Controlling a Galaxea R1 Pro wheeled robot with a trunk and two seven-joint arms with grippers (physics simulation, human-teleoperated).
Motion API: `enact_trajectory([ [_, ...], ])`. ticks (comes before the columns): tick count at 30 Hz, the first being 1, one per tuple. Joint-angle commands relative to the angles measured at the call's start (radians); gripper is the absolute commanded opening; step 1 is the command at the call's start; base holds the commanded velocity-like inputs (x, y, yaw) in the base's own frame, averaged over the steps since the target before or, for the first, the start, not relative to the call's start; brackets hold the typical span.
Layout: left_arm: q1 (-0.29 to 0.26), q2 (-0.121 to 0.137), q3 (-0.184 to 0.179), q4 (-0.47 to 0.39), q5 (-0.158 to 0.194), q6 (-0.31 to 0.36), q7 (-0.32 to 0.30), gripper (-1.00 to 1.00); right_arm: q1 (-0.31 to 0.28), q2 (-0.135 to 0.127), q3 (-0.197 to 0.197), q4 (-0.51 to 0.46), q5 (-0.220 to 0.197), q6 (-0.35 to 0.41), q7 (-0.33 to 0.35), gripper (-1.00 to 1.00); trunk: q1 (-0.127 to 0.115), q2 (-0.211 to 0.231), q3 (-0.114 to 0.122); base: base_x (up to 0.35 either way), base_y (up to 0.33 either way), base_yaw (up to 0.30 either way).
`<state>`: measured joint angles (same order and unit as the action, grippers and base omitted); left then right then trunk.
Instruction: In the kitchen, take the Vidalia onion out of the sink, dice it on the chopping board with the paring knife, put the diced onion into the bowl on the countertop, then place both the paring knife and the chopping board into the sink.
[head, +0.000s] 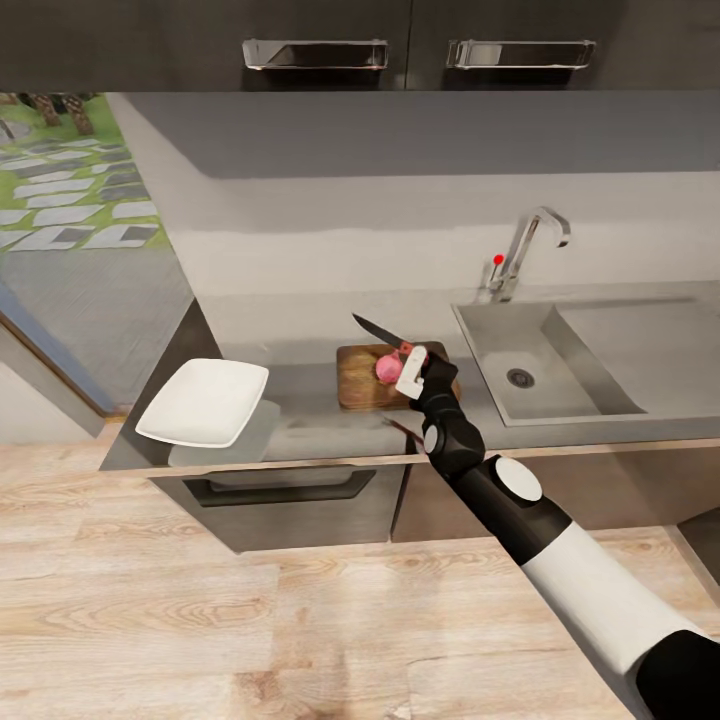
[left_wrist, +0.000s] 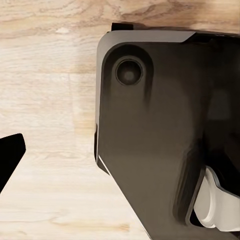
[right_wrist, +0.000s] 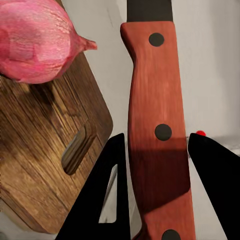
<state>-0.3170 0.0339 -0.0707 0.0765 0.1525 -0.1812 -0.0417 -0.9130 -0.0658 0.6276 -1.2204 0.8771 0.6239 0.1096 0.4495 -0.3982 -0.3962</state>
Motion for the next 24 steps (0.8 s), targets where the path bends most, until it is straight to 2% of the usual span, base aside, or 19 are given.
enact_trajectory([
  [1, -0.002, 0.0, -0.008, 0.005, 0.01, -0.007, -0.004, 1.0, -0.001, -0.001, 0.003, 0.001, 0.011, 0.007, 0.008, -1.0, 0.001, -0.002, -0.002, 0.0, 0.0, 0.0],
  [4, -0.001, 0.012, -0.008, 0.005, 0.015, -0.01, -0.003, 1.0, 0.0, 0.015, 0.005, -0.016, 0.012, 0.008, 0.009, -1.0, 0.001, -0.002, -0.002, 0.0, 0.0, 0.0],
  [8, -0.001, 0.014, -0.008, 0.005, 0.015, -0.011, -0.003, 1.0, 0.0, 0.014, 0.001, -0.039, 0.009, 0.006, 0.009, -1.0, 0.001, -0.002, -0.002, 0.0, 0.0, 0.0],
  [15, -0.001, 0.018, -0.008, 0.005, 0.015, -0.011, -0.003, 1.0, 0.0, -0.004, -0.001, -0.024, 0.007, -0.003, 0.01, -1.0, 0.001, -0.002, -0.002, 0.0, 0.0, 0.0],
  [24, -0.001, 0.018, -0.008, 0.005, 0.015, -0.011, -0.003, 1.0, 0.0, 0.008, 0.0, 0.025, 0.009, -0.006, 0.006, -1.0, 0.001, -0.002, -0.002, 0.0, 0.0, 0.0],
])
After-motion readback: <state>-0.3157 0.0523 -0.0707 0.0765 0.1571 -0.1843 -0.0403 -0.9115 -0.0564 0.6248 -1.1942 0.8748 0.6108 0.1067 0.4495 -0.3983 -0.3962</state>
